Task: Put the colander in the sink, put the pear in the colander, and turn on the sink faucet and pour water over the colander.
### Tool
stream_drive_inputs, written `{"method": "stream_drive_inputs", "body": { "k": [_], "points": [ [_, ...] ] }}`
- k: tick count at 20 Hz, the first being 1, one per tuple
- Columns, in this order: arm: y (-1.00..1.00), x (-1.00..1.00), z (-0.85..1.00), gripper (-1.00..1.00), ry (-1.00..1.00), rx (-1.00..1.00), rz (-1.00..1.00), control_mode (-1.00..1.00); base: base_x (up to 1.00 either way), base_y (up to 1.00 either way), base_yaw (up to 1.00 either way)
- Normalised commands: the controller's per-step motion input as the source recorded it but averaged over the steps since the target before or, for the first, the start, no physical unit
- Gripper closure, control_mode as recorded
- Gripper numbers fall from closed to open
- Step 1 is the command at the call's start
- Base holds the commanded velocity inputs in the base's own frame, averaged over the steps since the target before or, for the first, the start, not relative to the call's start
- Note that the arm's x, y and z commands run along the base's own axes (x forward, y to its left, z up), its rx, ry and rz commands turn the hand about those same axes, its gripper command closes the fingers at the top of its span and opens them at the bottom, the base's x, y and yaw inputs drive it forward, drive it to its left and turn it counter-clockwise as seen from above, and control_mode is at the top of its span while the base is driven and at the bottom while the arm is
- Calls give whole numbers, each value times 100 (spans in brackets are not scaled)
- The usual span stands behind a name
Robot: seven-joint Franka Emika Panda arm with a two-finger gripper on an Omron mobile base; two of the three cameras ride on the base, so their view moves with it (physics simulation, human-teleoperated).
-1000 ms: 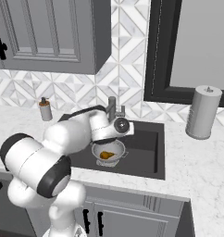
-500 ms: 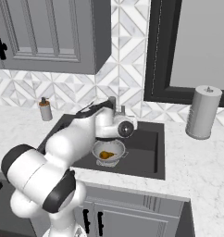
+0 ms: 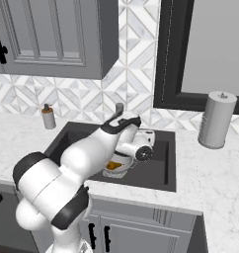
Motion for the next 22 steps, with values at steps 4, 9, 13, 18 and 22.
{"method": "stream_drive_inputs", "body": {
  "k": [4, 9, 13, 18, 22],
  "points": [
    [-20, 15, 0, -100, -1, 8, 0, -100, 0, 0, 0],
    [0, 30, 0, -100, 0, 0, 0, -100, 0, 0, 0],
    [0, 36, 0, -100, -1, 0, 0, -100, 0, 0, 0],
    [0, 32, -1, -100, -4, 0, 0, -100, 0, 0, 0],
    [0, 18, -3, -100, -5, 0, 0, -100, 0, 0, 0]
  ]
}}
